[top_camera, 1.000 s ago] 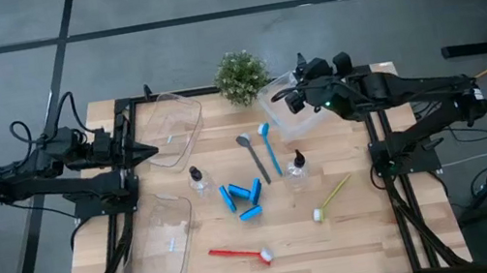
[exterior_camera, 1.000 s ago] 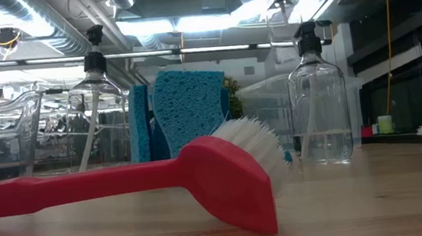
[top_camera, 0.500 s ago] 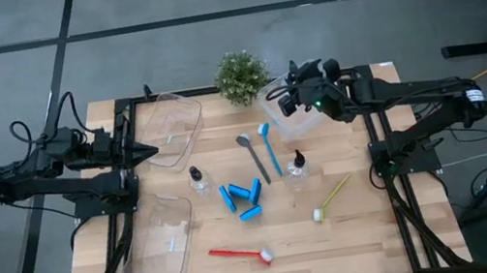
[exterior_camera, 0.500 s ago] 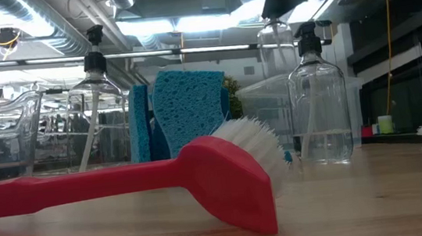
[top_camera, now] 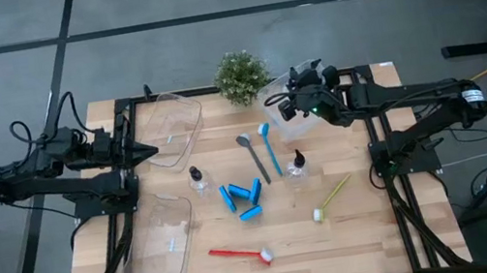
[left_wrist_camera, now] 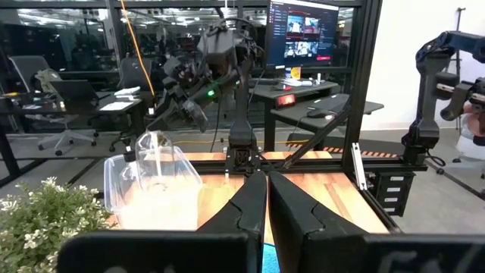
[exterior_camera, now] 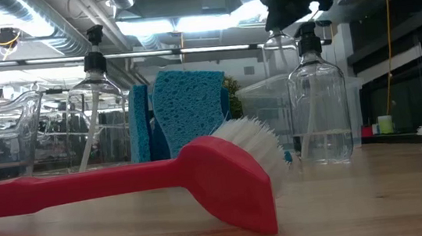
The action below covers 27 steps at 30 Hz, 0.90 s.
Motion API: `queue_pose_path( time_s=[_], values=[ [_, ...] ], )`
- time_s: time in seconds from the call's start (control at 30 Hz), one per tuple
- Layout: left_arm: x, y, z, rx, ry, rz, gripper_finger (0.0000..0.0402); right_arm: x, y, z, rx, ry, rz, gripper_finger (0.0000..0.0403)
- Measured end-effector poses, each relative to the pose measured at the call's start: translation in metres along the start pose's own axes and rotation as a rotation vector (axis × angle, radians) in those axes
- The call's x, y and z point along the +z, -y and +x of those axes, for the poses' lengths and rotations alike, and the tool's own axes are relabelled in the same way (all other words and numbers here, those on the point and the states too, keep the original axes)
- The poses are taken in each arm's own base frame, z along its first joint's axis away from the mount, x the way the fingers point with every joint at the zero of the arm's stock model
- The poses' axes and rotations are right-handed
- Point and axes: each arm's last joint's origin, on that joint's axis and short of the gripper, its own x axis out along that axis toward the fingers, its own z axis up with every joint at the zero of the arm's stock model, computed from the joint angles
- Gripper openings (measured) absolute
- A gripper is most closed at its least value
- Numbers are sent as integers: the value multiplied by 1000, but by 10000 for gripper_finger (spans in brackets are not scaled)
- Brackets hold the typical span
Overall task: Pick & Place Kitchen Sink Supplies
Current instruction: Put the soap dispenser into the white bin
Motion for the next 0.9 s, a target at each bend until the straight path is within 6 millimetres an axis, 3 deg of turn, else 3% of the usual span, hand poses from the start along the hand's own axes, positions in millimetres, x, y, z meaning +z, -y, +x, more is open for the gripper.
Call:
queue_pose_path(
  time_s=[0.73, 0.9],
  values=[
    [0, 0, 0, 0, 0, 0, 12, -6, -4, 5, 8, 18, 13, 135],
    [0, 0, 0, 0, 0, 0, 11, -24, -4, 13, -46, 12, -14, 135]
  ],
)
